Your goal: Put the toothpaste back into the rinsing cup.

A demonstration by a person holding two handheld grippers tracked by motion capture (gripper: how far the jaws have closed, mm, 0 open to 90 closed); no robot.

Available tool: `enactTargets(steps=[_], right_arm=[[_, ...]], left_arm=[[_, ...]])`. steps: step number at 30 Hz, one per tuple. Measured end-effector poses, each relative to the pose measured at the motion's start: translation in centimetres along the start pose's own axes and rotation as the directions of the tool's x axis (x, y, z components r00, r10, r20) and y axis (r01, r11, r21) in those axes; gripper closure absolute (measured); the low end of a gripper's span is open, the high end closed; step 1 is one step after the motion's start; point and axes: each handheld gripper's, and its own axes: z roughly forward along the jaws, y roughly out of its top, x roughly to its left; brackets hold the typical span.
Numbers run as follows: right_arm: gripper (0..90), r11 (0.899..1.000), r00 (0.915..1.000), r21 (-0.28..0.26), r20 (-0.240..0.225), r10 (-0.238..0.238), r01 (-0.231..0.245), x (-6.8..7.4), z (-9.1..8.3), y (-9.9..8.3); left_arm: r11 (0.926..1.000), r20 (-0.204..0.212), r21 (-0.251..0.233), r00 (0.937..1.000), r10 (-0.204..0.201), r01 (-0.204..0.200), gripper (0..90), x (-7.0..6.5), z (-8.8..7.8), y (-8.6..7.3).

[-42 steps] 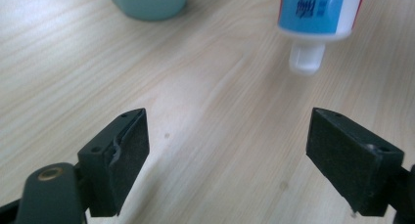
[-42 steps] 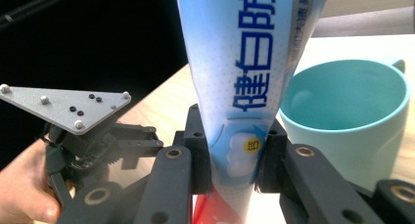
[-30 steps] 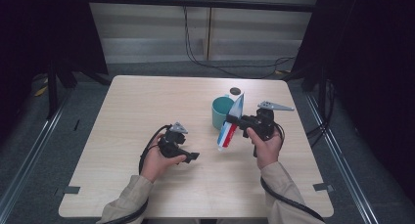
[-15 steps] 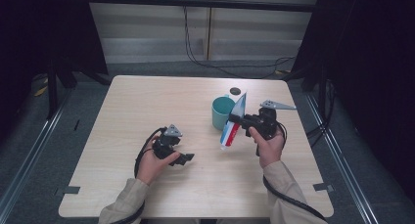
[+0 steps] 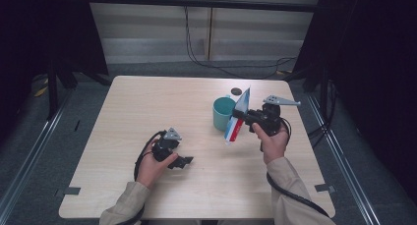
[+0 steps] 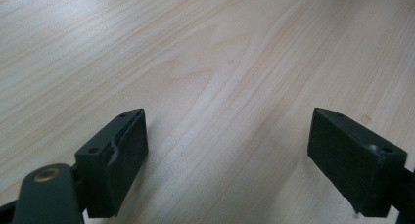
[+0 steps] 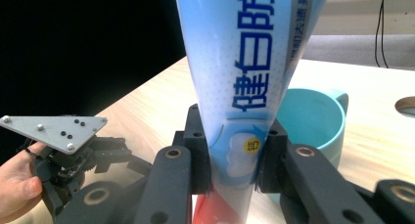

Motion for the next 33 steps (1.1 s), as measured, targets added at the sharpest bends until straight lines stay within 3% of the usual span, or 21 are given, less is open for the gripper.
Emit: enactTargets(steps=[15, 33], right_arm=[[72.4, 0.999, 0.9989, -0.005, 0.003, -0.046, 0.046, 0.2, 0.2, 2.4], [72.4, 0.996, 0.9960, -0.035, 0.038, -0.081, 0.082, 0.2, 0.6, 4.6]], left_arm=[[0.9952, -0.017, -0.030, 0.9956, 0.092, -0.093, 7.9, -0.6, 0.4, -0.8], [0.9943, -0.020, -0.026, 0.9945, 0.103, -0.104, 7.3, -0.6, 0.4, -0.8]])
